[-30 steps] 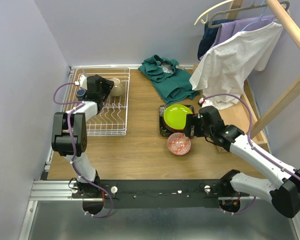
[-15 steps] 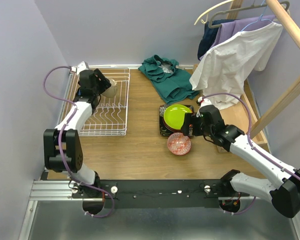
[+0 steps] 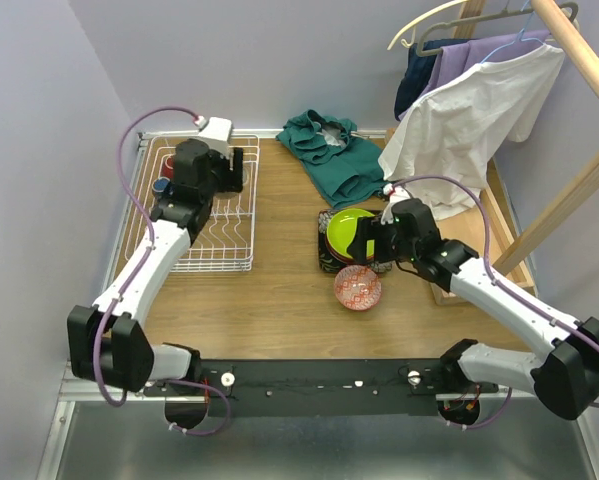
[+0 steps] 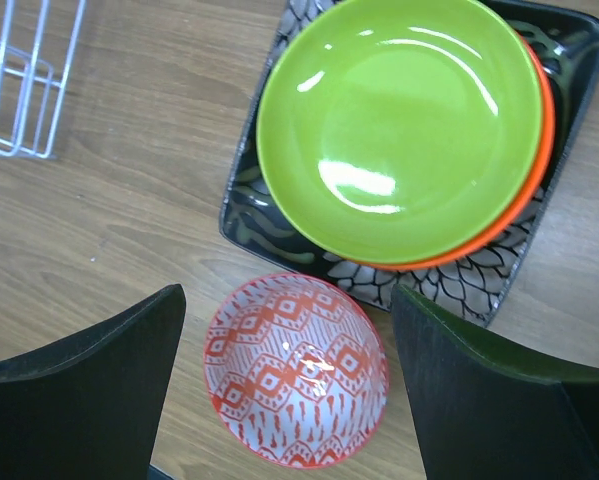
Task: Unload the mixed dishes from the dish rack
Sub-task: Pick up the bowl from the dish rack, then place the bowl at the center of the board.
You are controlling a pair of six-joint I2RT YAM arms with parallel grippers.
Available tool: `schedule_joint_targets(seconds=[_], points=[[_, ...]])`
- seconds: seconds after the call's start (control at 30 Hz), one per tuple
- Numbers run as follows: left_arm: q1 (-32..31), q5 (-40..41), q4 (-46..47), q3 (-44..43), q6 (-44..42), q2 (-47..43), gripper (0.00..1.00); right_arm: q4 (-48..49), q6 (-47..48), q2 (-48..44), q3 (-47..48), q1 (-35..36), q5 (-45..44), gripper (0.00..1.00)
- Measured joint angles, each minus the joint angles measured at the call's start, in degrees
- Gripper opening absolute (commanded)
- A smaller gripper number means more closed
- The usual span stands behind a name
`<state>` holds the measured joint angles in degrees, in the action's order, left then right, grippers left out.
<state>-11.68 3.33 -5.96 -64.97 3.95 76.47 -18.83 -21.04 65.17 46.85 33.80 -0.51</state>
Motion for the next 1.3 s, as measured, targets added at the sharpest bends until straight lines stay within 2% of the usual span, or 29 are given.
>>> schedule_joint_targets(seconds=[0.23, 0.53, 0.77, 1.1, 1.3], points=[[-10.08, -1.38, -1.03, 4.55, -15.54, -6.99, 0.24, 1.18, 1.16, 3.74, 3.43, 0.00, 2.95, 0.91], [-20.20, -1.60, -3.26, 13.29, -28.81, -16.33, 0.24, 1.09, 4.07, 9.05, 10.40, 0.00, 5.38, 0.91], [-28.28, 0.50, -3.67, 19.34, -33.77, -21.57, 0.23, -2.80, 4.81, 13.79, 19.85, 0.00, 6.60, 0.91], [-40.72, 5.03, -2.27, 26.43, -38.97, -26.60, 0.23, -14.67, 5.03, 24.28, 38.16, 0.00, 12.50, 0.91], [-44.70, 5.55, -1.25, 28.74, -42.62, -26.53, 0.23, -16.87, 10.97, 25.62, 39.80, 0.00, 20.90, 0.91]])
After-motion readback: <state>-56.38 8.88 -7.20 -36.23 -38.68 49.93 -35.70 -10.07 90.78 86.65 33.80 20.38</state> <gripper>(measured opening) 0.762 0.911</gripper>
